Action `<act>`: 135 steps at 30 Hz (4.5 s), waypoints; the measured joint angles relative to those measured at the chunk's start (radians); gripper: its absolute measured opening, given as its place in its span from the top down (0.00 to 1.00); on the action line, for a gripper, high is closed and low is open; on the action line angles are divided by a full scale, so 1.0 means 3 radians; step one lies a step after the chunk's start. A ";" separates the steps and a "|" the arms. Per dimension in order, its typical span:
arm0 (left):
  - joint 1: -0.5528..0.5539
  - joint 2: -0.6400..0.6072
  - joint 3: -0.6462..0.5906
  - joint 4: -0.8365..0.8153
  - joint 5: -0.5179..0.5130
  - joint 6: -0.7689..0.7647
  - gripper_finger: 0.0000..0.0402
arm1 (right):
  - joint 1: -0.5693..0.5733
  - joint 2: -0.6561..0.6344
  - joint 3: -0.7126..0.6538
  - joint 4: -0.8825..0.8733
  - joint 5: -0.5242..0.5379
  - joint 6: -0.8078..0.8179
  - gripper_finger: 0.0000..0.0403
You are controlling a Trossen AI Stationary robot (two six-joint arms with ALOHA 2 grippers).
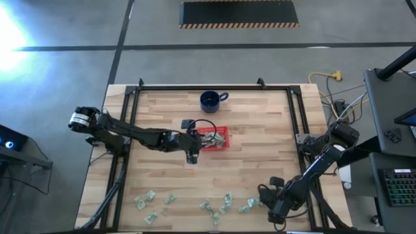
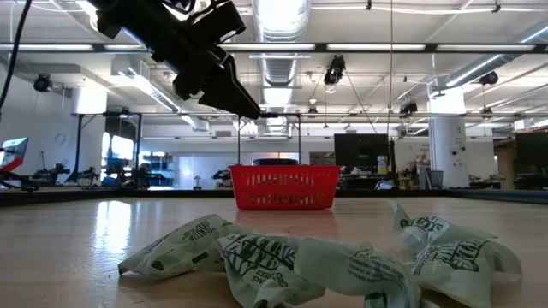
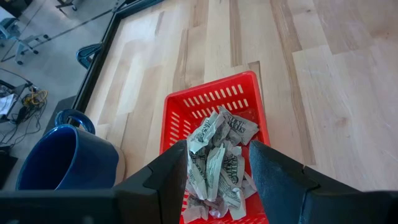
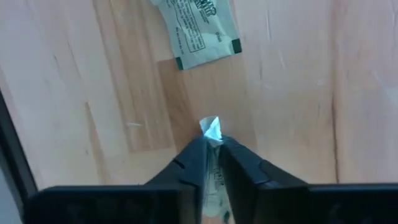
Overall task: Pick and place items into bin
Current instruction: Put the stevia packet into the red bin
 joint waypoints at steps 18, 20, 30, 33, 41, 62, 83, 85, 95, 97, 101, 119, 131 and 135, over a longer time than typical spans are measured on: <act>0.0001 -0.0059 0.0004 -0.0003 -0.0004 0.0086 0.61 | -0.0432 -0.0528 -0.0010 -0.0326 0.2255 -0.1152 0.97; -0.0004 -0.0088 0.0004 -0.0010 -0.0003 0.0085 0.61 | -0.0543 -0.0583 -0.0010 -0.0322 0.2582 -0.1372 0.97; -0.0190 -0.0402 0.0008 -0.0620 -0.0010 -0.0210 0.61 | -0.1329 -0.0716 -0.0008 -0.0133 0.3195 -0.2326 0.97; -0.0274 -0.0499 0.0008 -0.0882 -0.0011 -0.0430 0.61 | -0.1563 -0.0716 -0.0008 0.0167 0.3195 -0.2786 0.97; -0.0620 -0.0707 0.0008 -0.1419 -0.0014 -0.0973 0.61 | -0.2136 -0.0716 -0.0049 0.1426 0.2485 -0.4080 0.97; -0.1502 -0.0721 0.0003 -0.1792 -0.0019 -0.2008 0.61 | -0.3375 -0.0328 -0.0440 0.2751 0.0390 -0.4310 0.97; -0.1628 -0.0717 0.0003 -0.1793 0.0433 -0.2770 0.61 | -0.3376 -0.0248 -0.0440 0.2838 0.0219 -0.4546 0.69; -0.1677 -0.0651 0.0003 -0.1768 0.0494 -0.2955 0.61 | -0.3362 -0.0281 -0.0439 0.2834 0.0224 -0.4588 0.66; -0.1915 0.0031 0.0096 -0.1547 0.0851 -0.3730 0.61 | -0.3258 -0.0506 -0.0443 0.2798 0.0226 -0.4710 0.64; -0.1930 0.0159 0.0142 -0.1556 0.0883 -0.3783 0.61 | -0.3234 -0.0525 -0.0448 0.2786 0.0225 -0.4740 0.65; -0.1934 0.0344 0.0246 -0.1560 0.1000 -0.3883 0.61 | -0.3207 -0.0555 -0.0451 0.2749 0.0226 -0.4754 0.66; -0.1986 0.0934 0.0726 -0.2215 0.1271 -0.4105 0.61 | -0.3185 -0.0591 -0.0453 0.2679 0.0226 -0.4742 0.66; -0.1982 0.0999 0.0726 -0.2277 0.1272 -0.4061 0.77 | -0.3185 -0.0592 -0.0454 0.2653 0.0226 -0.4745 0.68; -0.1983 0.0995 0.0722 -0.2304 0.1232 -0.3863 0.93 | -0.3185 -0.0591 -0.0454 0.2653 0.0226 -0.4751 0.68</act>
